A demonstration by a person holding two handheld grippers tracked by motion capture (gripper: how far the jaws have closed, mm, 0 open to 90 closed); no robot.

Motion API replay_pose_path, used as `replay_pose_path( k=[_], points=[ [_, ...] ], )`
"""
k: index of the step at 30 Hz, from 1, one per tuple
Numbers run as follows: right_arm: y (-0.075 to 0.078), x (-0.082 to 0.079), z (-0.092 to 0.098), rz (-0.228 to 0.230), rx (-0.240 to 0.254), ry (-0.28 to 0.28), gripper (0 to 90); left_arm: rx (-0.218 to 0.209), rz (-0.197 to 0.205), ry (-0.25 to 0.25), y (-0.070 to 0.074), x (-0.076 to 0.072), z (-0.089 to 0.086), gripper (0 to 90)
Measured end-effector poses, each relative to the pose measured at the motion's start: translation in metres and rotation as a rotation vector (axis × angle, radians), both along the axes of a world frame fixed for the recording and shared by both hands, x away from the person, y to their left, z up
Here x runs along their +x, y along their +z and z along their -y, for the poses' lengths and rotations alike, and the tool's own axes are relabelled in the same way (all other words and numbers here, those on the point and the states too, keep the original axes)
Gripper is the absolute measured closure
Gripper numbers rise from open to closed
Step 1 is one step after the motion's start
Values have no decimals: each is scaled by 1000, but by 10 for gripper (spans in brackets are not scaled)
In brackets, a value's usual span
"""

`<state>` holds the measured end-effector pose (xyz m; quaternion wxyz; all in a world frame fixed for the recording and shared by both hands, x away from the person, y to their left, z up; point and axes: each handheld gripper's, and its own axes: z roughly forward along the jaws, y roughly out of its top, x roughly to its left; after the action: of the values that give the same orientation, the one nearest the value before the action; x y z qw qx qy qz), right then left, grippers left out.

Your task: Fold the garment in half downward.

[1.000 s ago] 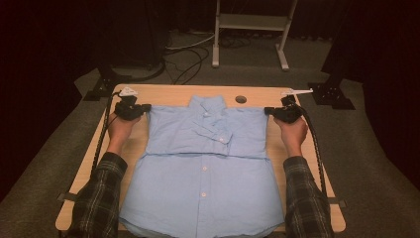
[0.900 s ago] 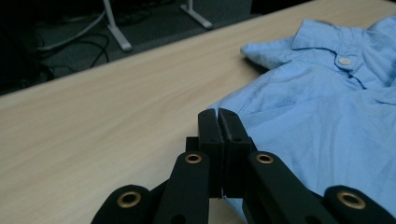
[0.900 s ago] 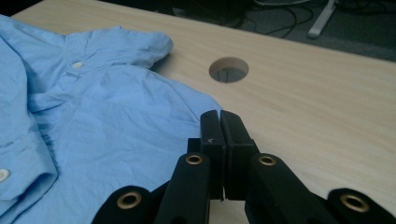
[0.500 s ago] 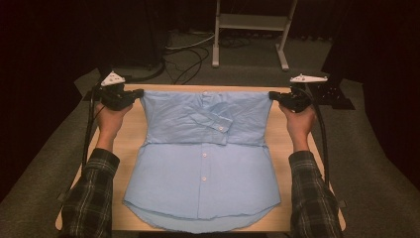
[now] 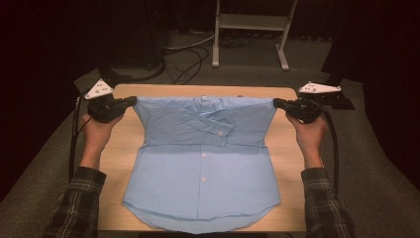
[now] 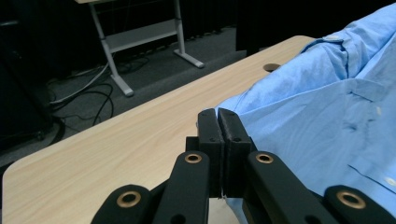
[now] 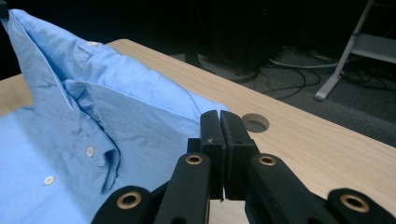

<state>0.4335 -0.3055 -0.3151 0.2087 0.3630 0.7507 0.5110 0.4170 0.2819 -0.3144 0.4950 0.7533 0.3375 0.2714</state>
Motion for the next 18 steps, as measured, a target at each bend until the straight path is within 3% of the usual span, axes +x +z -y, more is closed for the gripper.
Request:
replay_pose_path(
  k=[5, 18],
  points=[
    [-3, -16, 3, 0, -7, 11, 893, 22, 1, -19, -2, -18, -3, 891],
    [-12, -59, 3, 20, -21, 45, 893, 22, -27, -50, -6, -58, -7, 891]
  ],
)
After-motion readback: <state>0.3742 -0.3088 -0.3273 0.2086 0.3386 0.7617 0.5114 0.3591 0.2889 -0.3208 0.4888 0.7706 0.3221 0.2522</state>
